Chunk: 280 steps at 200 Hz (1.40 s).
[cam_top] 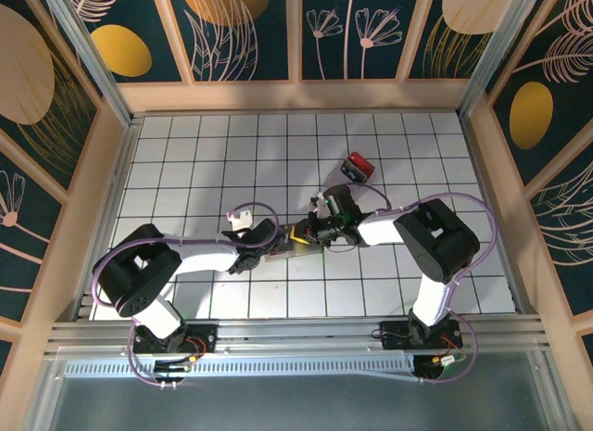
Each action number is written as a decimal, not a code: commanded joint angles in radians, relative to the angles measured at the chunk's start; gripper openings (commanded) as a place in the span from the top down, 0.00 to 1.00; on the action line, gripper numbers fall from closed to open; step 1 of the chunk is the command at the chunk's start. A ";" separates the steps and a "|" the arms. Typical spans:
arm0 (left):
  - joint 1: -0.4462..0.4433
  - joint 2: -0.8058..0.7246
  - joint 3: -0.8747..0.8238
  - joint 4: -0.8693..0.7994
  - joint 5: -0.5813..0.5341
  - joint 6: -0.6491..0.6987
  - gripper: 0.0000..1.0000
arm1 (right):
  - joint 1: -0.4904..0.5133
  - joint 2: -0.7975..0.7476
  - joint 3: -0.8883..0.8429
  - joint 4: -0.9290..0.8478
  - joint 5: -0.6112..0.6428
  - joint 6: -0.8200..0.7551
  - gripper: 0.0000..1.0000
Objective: Take the credit cards out of the card holder
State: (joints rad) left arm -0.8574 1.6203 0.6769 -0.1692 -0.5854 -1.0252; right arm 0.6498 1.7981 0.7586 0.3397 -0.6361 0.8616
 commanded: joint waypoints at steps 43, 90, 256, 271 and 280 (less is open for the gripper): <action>-0.006 -0.140 0.001 -0.043 0.094 0.145 0.01 | 0.049 -0.016 0.123 -0.272 0.171 -0.133 1.00; -0.006 -0.122 0.005 -0.003 0.101 0.176 0.01 | 0.051 -0.032 0.127 -0.281 0.174 -0.131 1.00; -0.006 0.019 0.010 -0.006 0.081 0.202 0.01 | 0.027 -0.020 0.189 -0.370 0.112 -0.217 0.90; -0.006 0.029 0.007 -0.004 0.088 0.203 0.01 | 0.027 -0.018 0.171 -0.311 0.090 -0.188 0.88; -0.006 0.034 0.003 -0.001 0.093 0.202 0.01 | 0.028 -0.016 0.162 -0.279 0.079 -0.169 0.86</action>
State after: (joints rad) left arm -0.8631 1.6066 0.6964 -0.1318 -0.5175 -0.8486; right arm 0.6811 1.7844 0.9432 -0.0319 -0.5156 0.6498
